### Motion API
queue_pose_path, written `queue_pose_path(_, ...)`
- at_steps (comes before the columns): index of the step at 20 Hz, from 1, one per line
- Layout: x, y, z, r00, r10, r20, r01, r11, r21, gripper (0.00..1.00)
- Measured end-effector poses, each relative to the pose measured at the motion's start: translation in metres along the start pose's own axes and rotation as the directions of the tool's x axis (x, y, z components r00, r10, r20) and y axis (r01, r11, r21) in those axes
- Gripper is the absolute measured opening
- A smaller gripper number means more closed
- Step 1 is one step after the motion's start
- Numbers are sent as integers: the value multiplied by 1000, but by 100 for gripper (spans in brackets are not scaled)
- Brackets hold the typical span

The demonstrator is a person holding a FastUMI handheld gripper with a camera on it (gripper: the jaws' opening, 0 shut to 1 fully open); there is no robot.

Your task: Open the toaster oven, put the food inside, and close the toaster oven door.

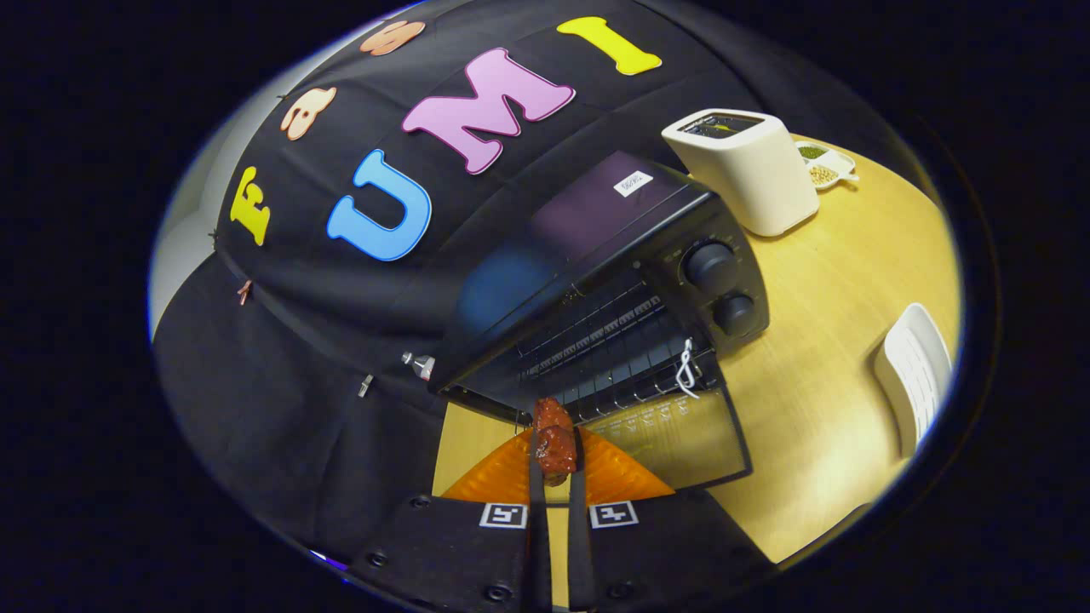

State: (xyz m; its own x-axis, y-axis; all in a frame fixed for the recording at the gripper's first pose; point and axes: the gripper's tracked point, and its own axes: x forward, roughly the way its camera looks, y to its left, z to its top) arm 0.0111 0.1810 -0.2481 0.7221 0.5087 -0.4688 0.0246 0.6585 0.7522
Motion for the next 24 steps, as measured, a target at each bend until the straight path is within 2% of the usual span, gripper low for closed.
queue_pose_path(6, 63, -6, 6, 999, 0, 40, -2, 999, 54, 12)
queue_pose_path(13, 107, -19, 16, 997, 15, 76, -20, 998, 61, 12)
queue_pose_path(17, 126, -19, 29, 996, 16, 87, -18, 1000, 24, 12)
queue_pose_path(19, 133, -20, 34, 995, -11, 98, 11, 1000, -4, 14)
queue_pose_path(20, 135, -26, 36, 994, -46, 102, 49, 998, -29, 17)
queue_pose_path(21, 137, -33, 37, 991, -74, 108, 79, 996, -46, 29)
queue_pose_path(24, 131, -27, 41, 988, -67, 139, 80, 993, -85, 66)
